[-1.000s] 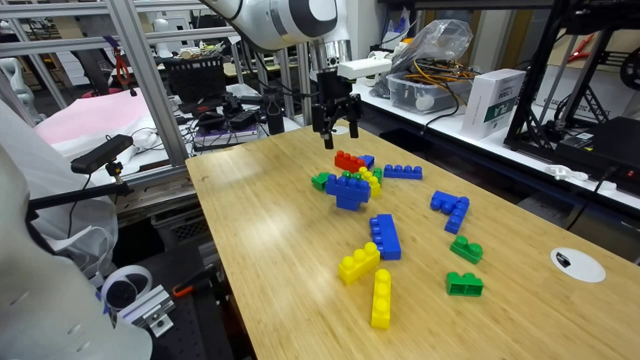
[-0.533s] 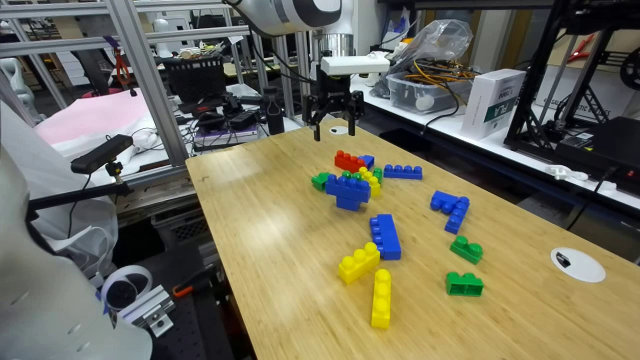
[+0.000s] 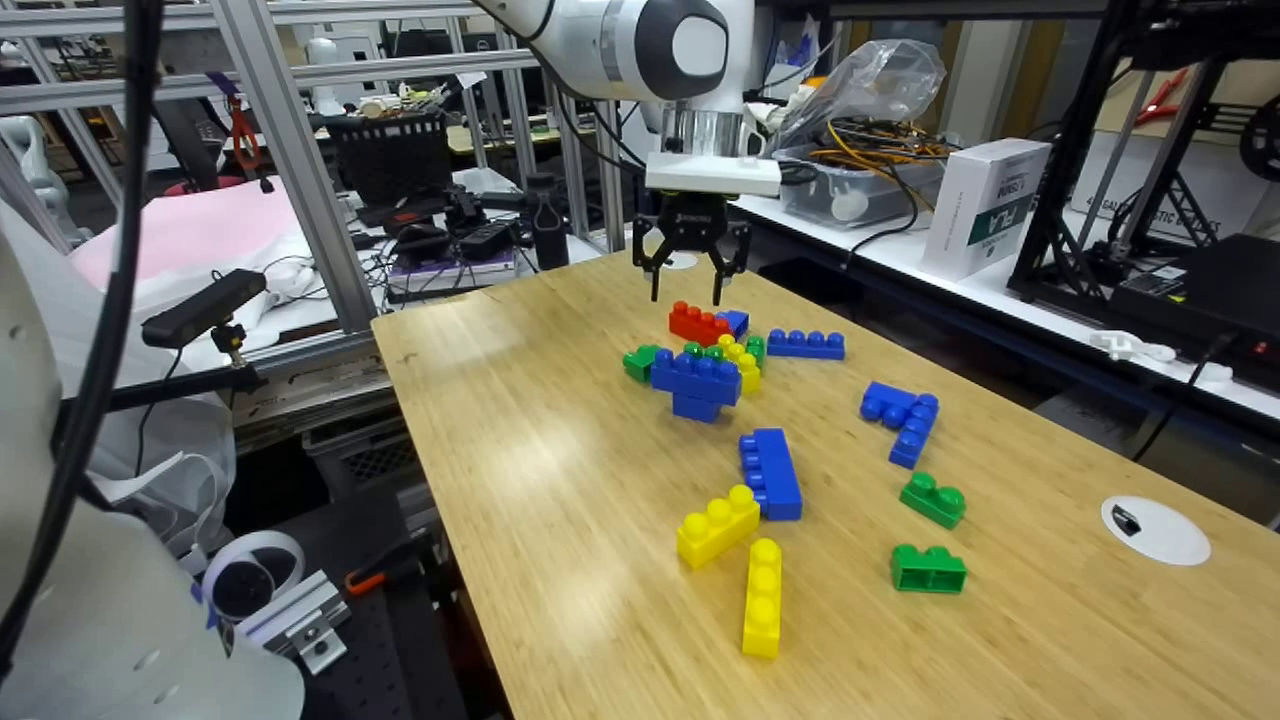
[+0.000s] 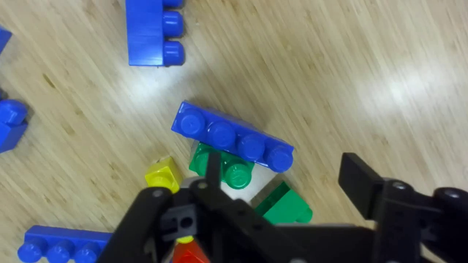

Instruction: Remove the blue building block from the center left of the table and put it on the blue and green one

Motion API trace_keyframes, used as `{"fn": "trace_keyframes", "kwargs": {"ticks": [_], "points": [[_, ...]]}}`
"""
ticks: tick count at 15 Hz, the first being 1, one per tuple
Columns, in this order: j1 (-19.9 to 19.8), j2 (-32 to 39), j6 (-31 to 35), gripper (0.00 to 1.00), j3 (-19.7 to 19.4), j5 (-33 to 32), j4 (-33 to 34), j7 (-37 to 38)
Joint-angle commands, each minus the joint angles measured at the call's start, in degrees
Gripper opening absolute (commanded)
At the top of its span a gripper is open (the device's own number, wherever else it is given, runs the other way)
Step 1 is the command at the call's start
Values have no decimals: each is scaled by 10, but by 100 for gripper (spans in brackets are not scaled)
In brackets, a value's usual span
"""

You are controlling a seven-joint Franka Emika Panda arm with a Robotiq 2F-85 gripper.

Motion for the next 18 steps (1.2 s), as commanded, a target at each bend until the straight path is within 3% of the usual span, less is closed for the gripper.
{"fn": "trace_keyframes", "kwargs": {"ticks": [1,7,9,18], "points": [[-5,15,0,52,6,30,16,91],[-3,16,49,9,10,17,-5,190],[-2,22,65,0,9,14,-11,205],[1,30,103,0,7,-5,-38,245]]}}
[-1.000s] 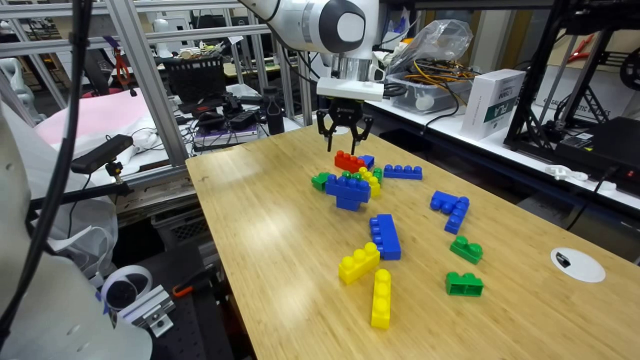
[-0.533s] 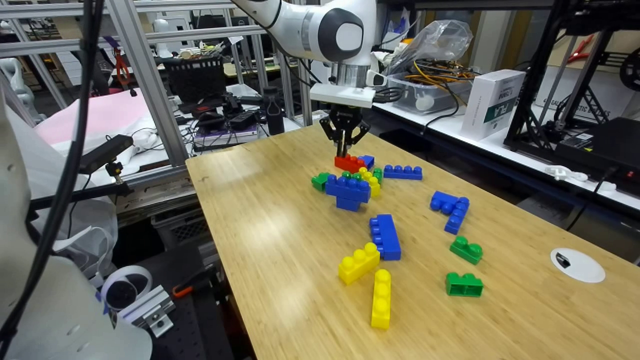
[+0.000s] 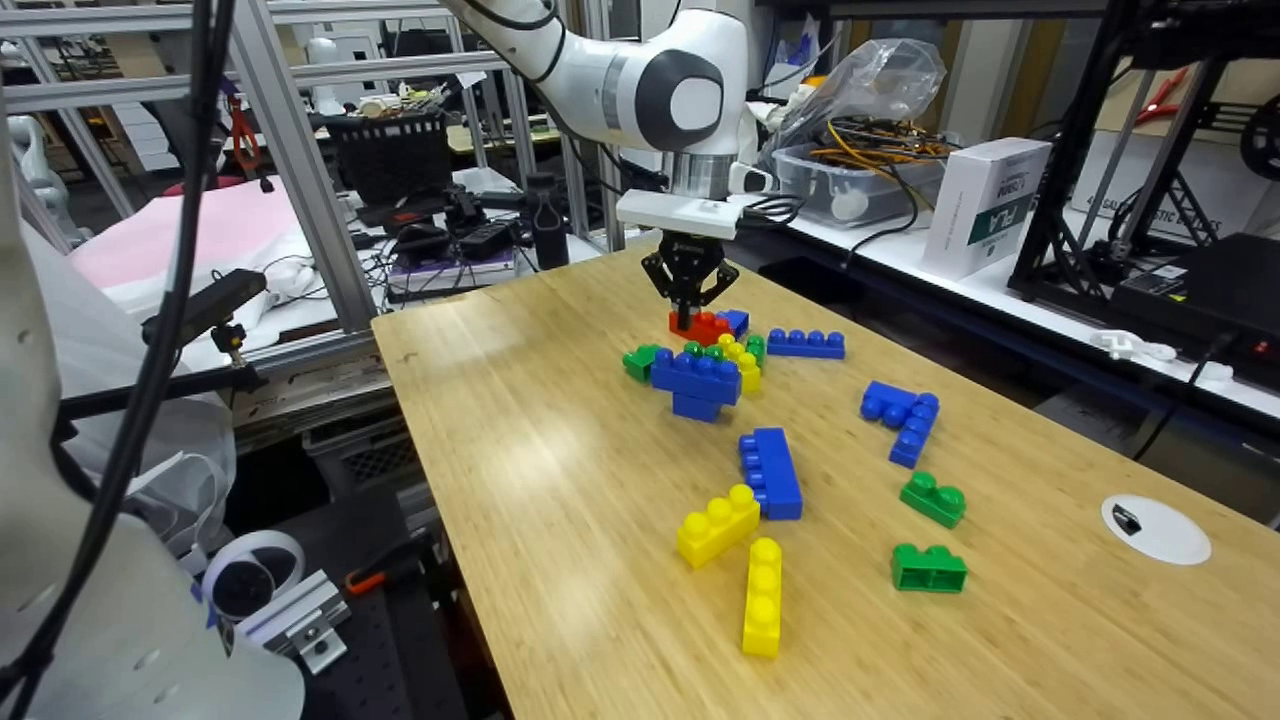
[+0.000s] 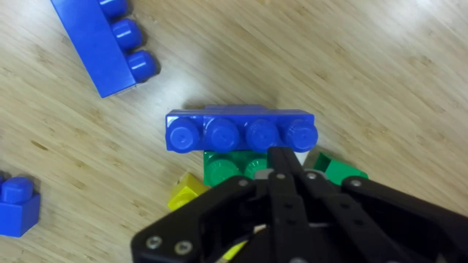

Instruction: Remove the blue building block from the center left of the table and put it on the blue and green one

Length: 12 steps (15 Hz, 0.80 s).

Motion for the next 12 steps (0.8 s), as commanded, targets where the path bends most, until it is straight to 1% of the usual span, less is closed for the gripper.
{"fn": "trace_keyframes", "kwargs": {"ticks": [1,7,12], "points": [[-1,-5,22,0,0,-19,-19,20],[0,-2,35,0,-1,-39,-33,33],[-1,1,42,0,0,-42,-38,33]]}}
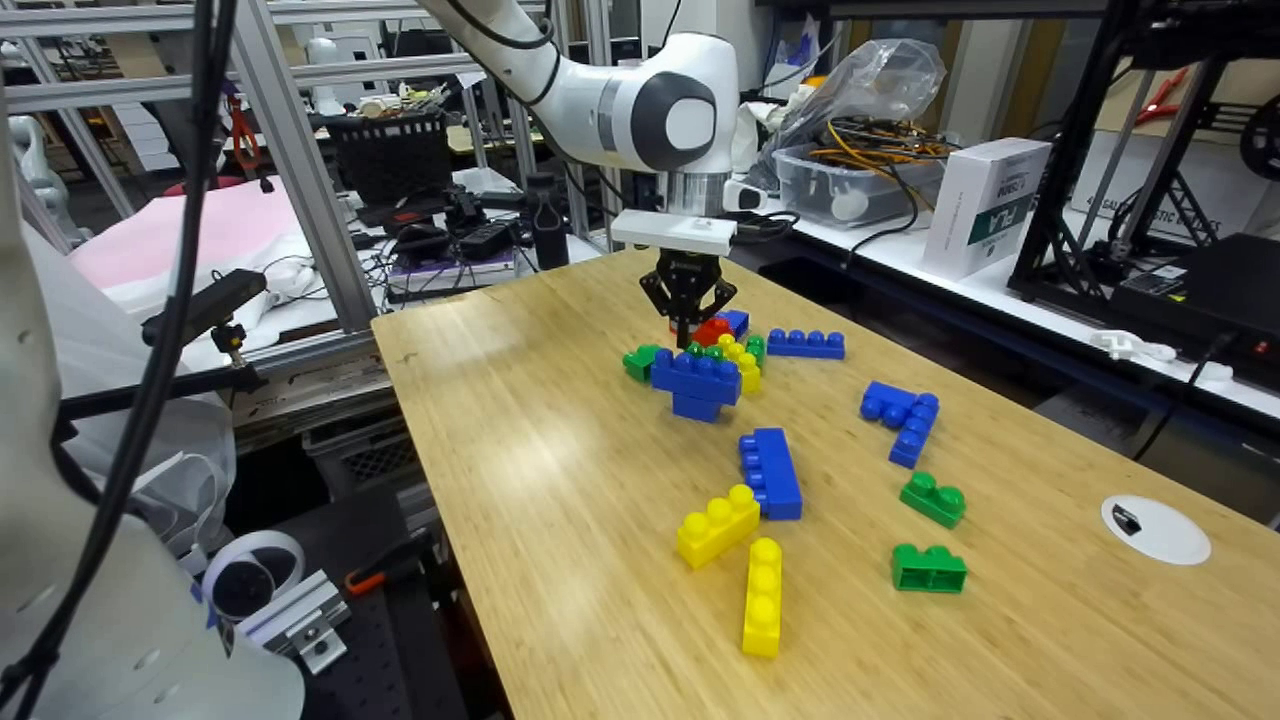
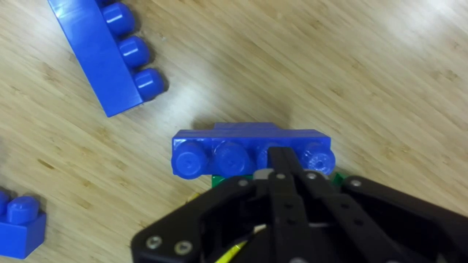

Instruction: Remove the blue building block from the center left of the table and put it on the blue and green one

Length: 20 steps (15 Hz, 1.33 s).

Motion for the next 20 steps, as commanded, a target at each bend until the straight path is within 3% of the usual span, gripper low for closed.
{"fn": "trace_keyframes", "kwargs": {"ticks": [1,20], "points": [[-1,1,19,0,1,-10,-10,8],[0,24,29,0,-3,-42,-7,8]]}}
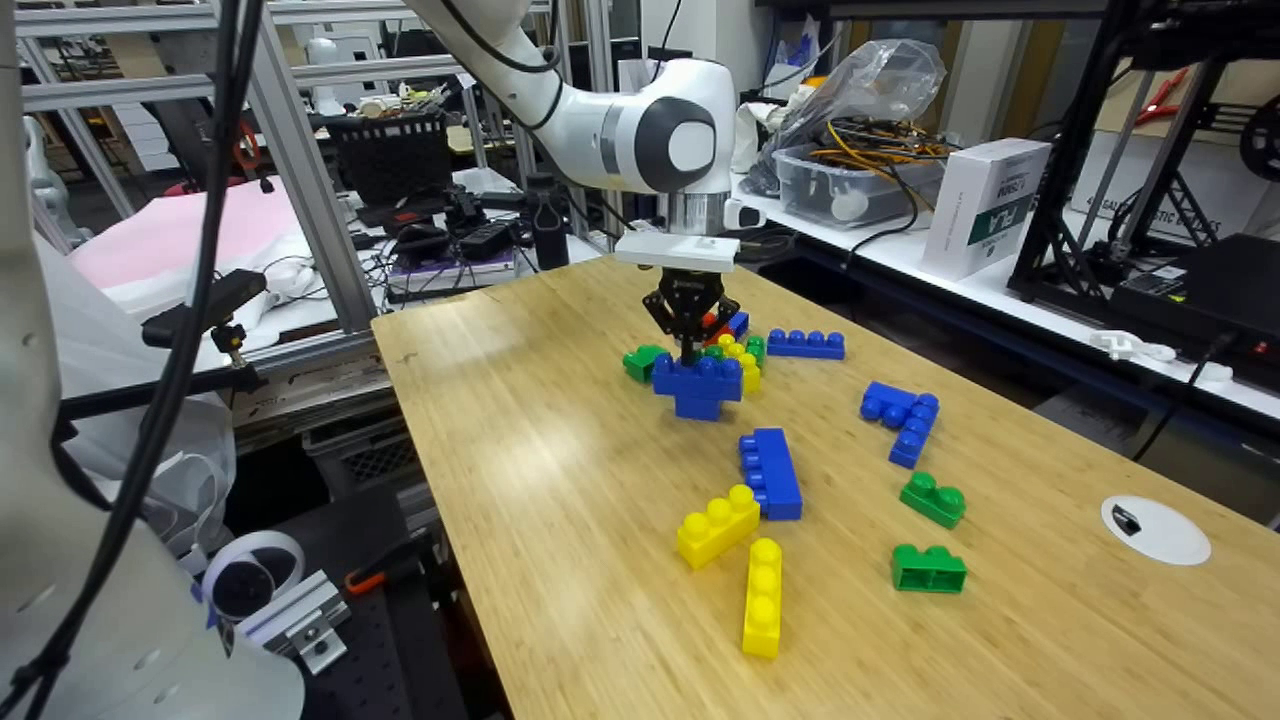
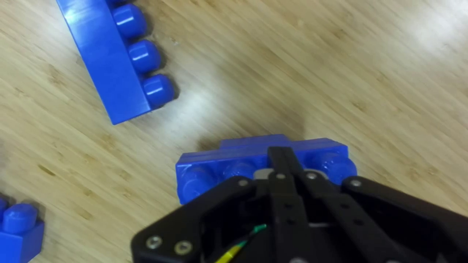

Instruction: Remove the blue building block from the center left of the table and put it on the blue and green one

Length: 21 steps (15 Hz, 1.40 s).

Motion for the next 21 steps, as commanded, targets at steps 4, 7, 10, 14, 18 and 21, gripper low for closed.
{"fn": "trace_keyframes", "kwargs": {"ticks": [4,7,10,14,18,21], "points": [[0,-2,10,0,1,-11,-2,6],[2,-11,11,0,1,-15,-4,6],[3,-18,9,0,1,-20,-1,5],[0,-37,5,0,6,-17,-3,-10],[0,-65,1,39,8,-15,-9,-20],[0,-86,-1,61,9,-15,-14,-28]]}}
